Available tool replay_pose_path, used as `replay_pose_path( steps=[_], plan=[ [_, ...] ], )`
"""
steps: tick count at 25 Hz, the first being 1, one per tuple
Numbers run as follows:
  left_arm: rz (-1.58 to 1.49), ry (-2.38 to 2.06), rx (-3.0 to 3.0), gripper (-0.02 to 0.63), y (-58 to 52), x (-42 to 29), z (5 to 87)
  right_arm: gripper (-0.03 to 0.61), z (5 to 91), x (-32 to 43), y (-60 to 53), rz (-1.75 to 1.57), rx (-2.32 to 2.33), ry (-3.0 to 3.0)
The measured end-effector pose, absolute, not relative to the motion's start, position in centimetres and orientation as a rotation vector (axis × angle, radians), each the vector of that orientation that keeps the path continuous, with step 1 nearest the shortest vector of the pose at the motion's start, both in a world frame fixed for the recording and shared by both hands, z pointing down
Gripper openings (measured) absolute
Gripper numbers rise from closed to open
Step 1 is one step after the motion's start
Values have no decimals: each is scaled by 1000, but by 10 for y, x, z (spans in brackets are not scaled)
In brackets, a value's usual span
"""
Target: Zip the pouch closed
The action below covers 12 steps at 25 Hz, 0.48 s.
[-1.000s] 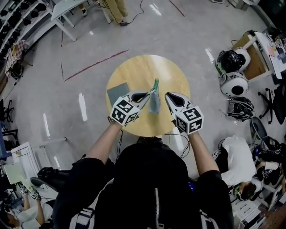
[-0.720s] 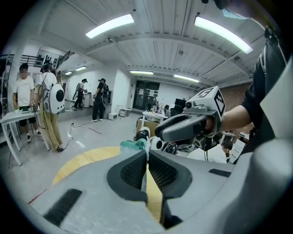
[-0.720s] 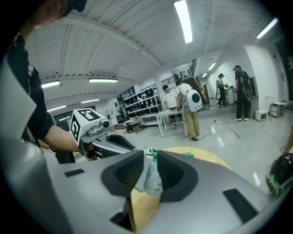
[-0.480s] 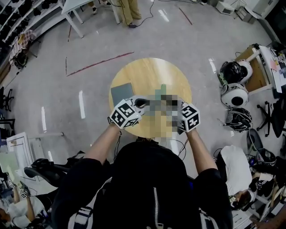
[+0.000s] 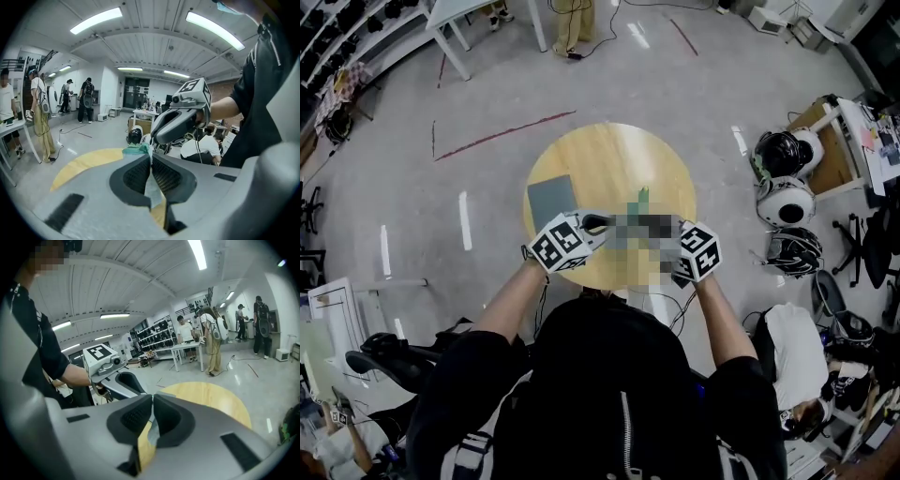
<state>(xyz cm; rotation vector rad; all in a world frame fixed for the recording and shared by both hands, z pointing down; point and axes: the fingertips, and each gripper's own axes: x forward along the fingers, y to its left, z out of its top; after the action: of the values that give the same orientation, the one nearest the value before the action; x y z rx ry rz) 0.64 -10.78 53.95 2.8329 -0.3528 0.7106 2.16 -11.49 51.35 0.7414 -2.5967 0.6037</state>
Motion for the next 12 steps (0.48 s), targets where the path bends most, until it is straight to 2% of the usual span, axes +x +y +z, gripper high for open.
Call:
replay_pose_path(
  steps=[12],
  plan=[
    [700, -296, 2868, 18, -102, 9, 537, 8, 517, 15, -107, 528, 714, -2585]
  ],
)
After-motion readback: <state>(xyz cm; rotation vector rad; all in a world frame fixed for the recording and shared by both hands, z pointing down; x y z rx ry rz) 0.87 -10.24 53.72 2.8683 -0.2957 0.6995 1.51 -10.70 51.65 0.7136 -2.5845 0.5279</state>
